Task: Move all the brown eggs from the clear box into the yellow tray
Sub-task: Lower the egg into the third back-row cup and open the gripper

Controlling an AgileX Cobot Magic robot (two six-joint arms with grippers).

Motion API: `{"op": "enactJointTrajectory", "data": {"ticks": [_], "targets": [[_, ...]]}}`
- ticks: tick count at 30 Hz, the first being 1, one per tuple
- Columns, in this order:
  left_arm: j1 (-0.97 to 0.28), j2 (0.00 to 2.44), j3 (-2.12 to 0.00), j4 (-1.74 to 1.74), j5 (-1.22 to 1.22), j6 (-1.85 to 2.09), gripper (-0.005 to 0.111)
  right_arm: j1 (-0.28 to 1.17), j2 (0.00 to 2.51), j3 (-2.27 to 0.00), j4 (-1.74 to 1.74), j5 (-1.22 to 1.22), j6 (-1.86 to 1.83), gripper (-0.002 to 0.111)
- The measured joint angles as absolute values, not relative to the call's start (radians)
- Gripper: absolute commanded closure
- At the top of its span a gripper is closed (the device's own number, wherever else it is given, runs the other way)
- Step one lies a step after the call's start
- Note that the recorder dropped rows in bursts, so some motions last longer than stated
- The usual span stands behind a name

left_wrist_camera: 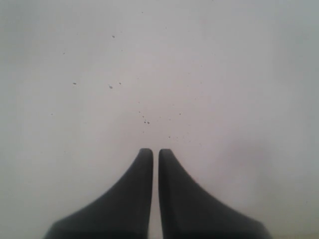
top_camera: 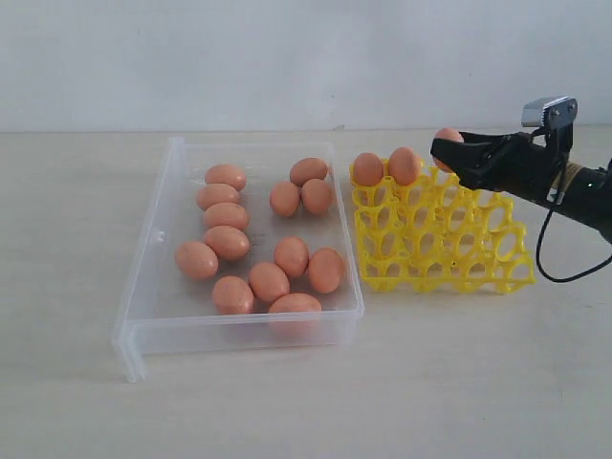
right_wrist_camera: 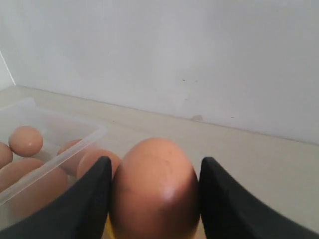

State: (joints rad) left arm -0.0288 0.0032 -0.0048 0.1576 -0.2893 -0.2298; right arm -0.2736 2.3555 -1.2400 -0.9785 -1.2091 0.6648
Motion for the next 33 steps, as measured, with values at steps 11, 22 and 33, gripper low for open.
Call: {"op": "enactJointTrajectory", "data": {"ticks": [11, 22, 33], "targets": [[-0.029, 0.003, -0.005, 0.158, -0.289, -0.23, 0.102, -0.265, 2.385, -1.255, -0.874, -1.209, 0.663, 0.109], [-0.029, 0.003, -0.005, 0.158, -0.289, -0.23, 0.102, -0.207, 2.385, -1.255, -0.819, -1.209, 0.647, 0.109], [-0.029, 0.003, -0.005, 0.158, -0.289, -0.23, 0.102, -0.229, 2.385, -1.255, -0.845, -1.18, 0.644, 0.109]]}}
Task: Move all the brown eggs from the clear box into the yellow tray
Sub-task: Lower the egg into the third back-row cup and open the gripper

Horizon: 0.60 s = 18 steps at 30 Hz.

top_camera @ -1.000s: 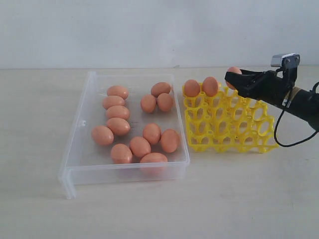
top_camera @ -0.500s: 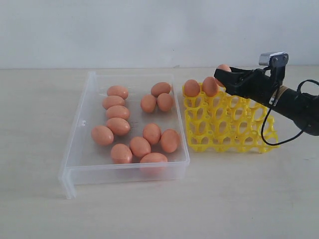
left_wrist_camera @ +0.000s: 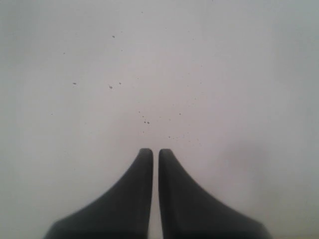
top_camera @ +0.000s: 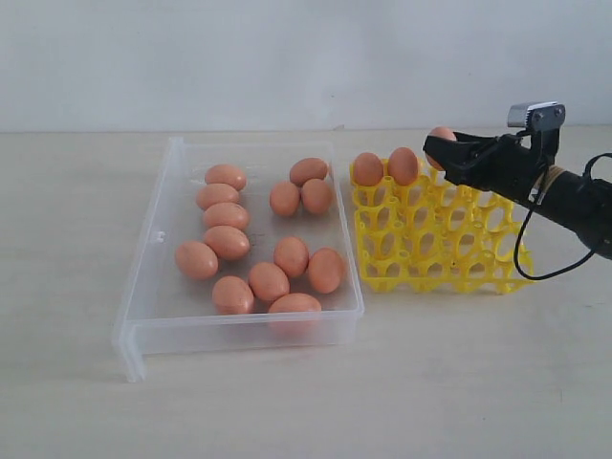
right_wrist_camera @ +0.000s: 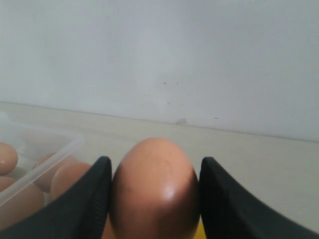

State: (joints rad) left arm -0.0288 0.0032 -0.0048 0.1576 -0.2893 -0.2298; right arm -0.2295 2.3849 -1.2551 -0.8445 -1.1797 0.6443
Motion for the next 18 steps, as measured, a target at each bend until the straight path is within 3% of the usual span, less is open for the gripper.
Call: {"op": "enactJointTrajectory", "data": {"ticks": [6, 13, 18], "targets": [[-0.029, 0.003, -0.005, 0.158, -0.289, -0.23, 0.102, -0.229, 2.386, -1.255, -0.834, -1.117, 0.644, 0.107], [-0.029, 0.003, -0.005, 0.158, -0.289, -0.23, 0.102, -0.229, 2.386, -1.255, -0.837, -1.101, 0.646, 0.079], [-0.029, 0.003, -0.005, 0.158, -0.289, -0.23, 0.102, -0.229, 2.386, -1.255, -0.837, -1.104, 0.65, 0.069]]}}
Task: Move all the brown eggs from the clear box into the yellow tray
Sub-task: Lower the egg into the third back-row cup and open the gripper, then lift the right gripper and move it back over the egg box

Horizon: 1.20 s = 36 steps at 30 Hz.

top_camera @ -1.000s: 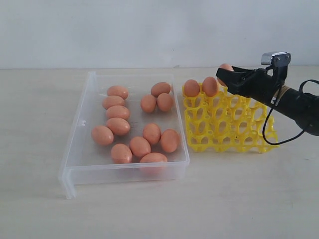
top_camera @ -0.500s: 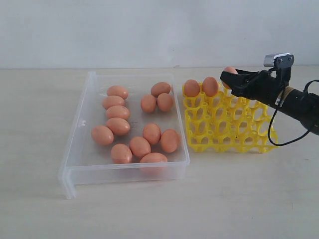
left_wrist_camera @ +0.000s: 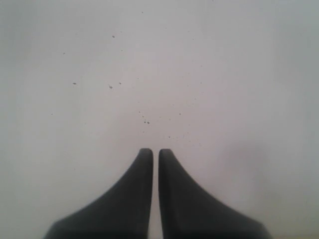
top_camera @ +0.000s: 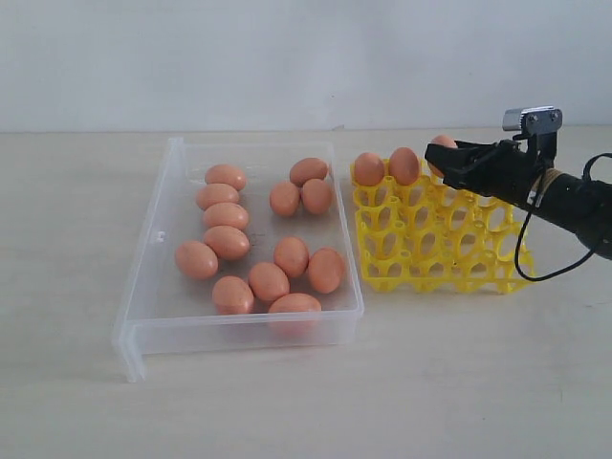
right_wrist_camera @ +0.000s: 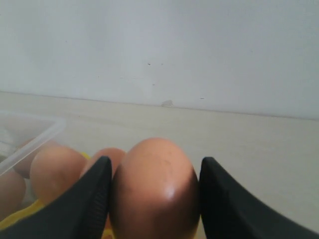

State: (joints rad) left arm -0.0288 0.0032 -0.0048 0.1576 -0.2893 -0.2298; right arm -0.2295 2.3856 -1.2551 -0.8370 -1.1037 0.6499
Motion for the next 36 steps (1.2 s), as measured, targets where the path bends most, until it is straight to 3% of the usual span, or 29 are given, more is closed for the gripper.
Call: {"op": "enactJointTrajectory", "data": {"ticks": [7, 14, 22, 29, 33, 36], "targets": [[-0.029, 0.003, -0.005, 0.158, -0.289, -0.23, 0.102, -0.229, 2.386, -1.255, -0.837, -1.104, 0.655, 0.06], [-0.029, 0.003, -0.005, 0.158, -0.289, -0.23, 0.102, -0.222, 2.386, -1.255, -0.837, -1.113, 0.659, 0.039], [-0.029, 0.003, -0.005, 0.158, -0.289, -0.23, 0.102, -0.219, 2.375, -1.255, -0.835, -1.144, 0.687, 0.039], [-0.029, 0.003, -0.005, 0.158, -0.289, -0.23, 0.102, -0.251, 2.217, -1.255, -0.972, -1.197, 0.881, 0.039], [-0.029, 0.003, -0.005, 0.158, -0.289, -0.23, 0.102, -0.158, 2.119, -1.255, -1.177, -1.148, 0.906, 0.039], [-0.029, 0.003, -0.005, 0.158, -0.289, -0.23, 0.102, -0.021, 2.049, -1.255, -1.36, -0.958, 0.917, 0.04]]}}
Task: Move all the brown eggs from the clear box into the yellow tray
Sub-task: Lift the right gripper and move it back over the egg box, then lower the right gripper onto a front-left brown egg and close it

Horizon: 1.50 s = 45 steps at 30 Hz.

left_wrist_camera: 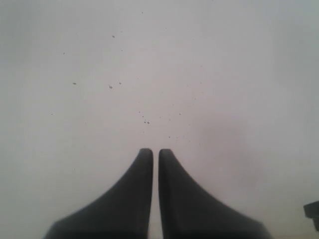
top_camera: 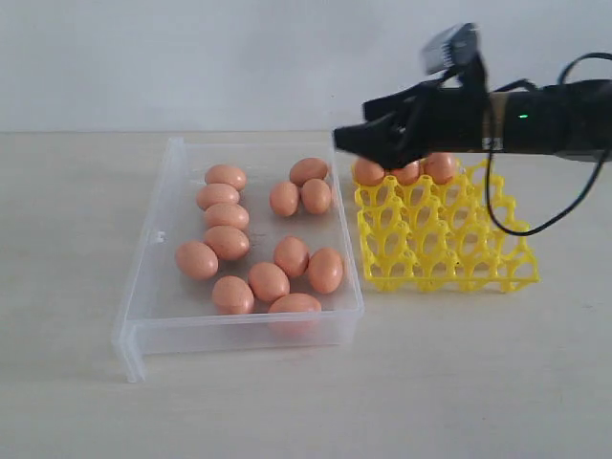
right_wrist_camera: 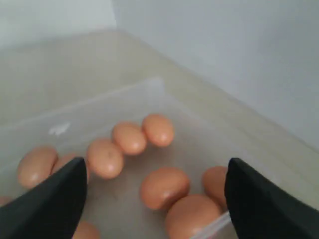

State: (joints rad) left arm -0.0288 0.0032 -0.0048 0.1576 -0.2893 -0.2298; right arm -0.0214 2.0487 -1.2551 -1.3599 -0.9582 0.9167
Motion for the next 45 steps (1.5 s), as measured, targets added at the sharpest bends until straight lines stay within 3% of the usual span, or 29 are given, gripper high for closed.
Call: {"op": "enactJointTrajectory", "data": {"ticks": [2, 6, 8, 13, 20, 22, 25, 27, 32, 38, 40, 42, 45], "targets": [[-0.029, 0.003, -0.005, 0.158, -0.289, -0.23, 0.102, 0.091, 2.024, -1.255, -1.458, -0.791, 0.924, 0.041], [-0.029, 0.003, -0.005, 0.158, -0.289, -0.23, 0.102, 0.278, 2.015, -1.255, -1.575, -0.461, 0.983, 0.058], [-0.029, 0.003, -0.005, 0.157, -0.289, -0.23, 0.102, 0.345, 2.017, -1.255, -1.631, -0.338, 1.05, 0.058], [-0.029, 0.003, -0.005, 0.157, -0.289, -0.23, 0.102, 0.437, 2.017, -1.304, -1.725, -0.292, 1.183, 0.049], [-0.029, 0.003, -0.005, 0.157, -0.289, -0.23, 0.102, 0.476, 2.036, -1.421, -1.739, -0.294, 1.271, 0.05], [-0.029, 0.003, -0.005, 0.157, -0.289, -0.23, 0.102, 0.48, 2.056, -1.452, -1.718, -0.232, 1.334, 0.061], [-0.029, 0.003, -0.005, 0.157, -0.289, -0.23, 0.102, 0.474, 2.084, -1.491, -1.607, -0.171, 1.322, 0.091], [-0.029, 0.003, -0.005, 0.157, -0.289, -0.23, 0.102, 0.461, 2.094, -1.507, -1.497, -0.231, 1.206, 0.109], [-0.029, 0.003, -0.005, 0.157, -0.289, -0.23, 0.102, 0.459, 2.096, -1.438, -1.087, -0.597, 0.601, 0.109], [-0.029, 0.003, -0.005, 0.157, -0.289, -0.23, 0.102, 0.596, 2.107, -1.331, -0.289, -0.761, -0.468, 0.109], [-0.029, 0.003, -0.005, 0.157, -0.289, -0.23, 0.102, 0.642, 2.123, -1.326, -0.052, -0.831, -0.662, 0.109], [-0.029, 0.003, -0.005, 0.157, -0.289, -0.23, 0.102, 0.651, 2.125, -1.352, 0.135, -0.767, -0.691, 0.109], [-0.029, 0.003, -0.005, 0.157, -0.289, -0.23, 0.102, 0.584, 2.126, -1.481, 0.222, -0.351, -0.543, 0.108]]}}
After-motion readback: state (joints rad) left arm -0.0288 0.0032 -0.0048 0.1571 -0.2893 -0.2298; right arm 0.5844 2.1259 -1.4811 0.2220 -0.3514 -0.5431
